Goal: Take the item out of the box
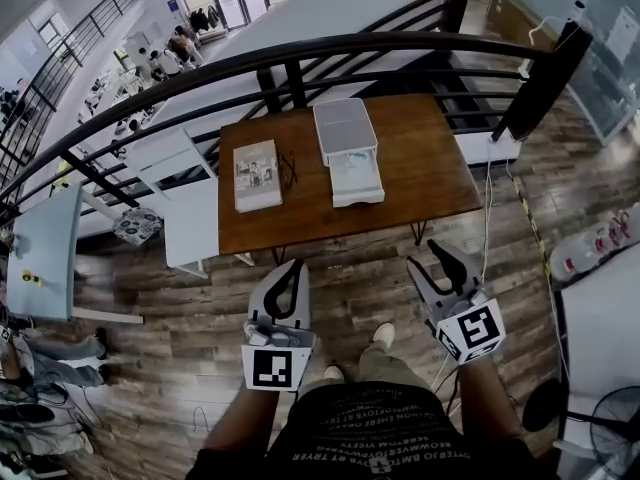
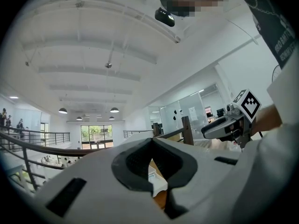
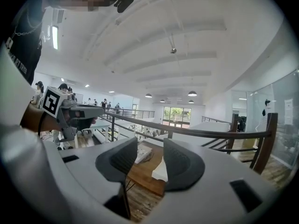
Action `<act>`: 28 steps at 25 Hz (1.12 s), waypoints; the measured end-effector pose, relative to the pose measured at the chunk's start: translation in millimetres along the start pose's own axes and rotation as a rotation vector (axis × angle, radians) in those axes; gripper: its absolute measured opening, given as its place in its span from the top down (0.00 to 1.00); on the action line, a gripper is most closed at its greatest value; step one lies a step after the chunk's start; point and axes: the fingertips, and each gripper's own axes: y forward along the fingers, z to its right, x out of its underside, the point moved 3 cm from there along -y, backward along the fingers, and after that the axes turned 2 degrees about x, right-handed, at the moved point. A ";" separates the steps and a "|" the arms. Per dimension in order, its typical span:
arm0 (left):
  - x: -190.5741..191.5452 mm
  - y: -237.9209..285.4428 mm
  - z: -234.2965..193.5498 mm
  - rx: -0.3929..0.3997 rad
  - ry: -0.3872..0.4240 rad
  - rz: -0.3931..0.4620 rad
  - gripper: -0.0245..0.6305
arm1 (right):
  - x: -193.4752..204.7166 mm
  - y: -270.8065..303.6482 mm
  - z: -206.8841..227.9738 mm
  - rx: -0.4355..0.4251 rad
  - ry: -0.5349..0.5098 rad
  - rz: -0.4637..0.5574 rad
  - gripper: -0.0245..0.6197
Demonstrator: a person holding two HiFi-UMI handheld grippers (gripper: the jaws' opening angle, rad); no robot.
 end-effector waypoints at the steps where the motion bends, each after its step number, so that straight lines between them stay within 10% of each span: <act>1: -0.2 5.7 -0.5 -0.007 -0.001 0.000 0.95 | -0.3 3.5 4.9 -0.005 -0.003 0.000 0.70; 28: 4.5 110.1 13.5 -0.057 -0.007 0.005 0.95 | 7.3 52.9 98.3 -0.081 -0.013 -0.011 0.70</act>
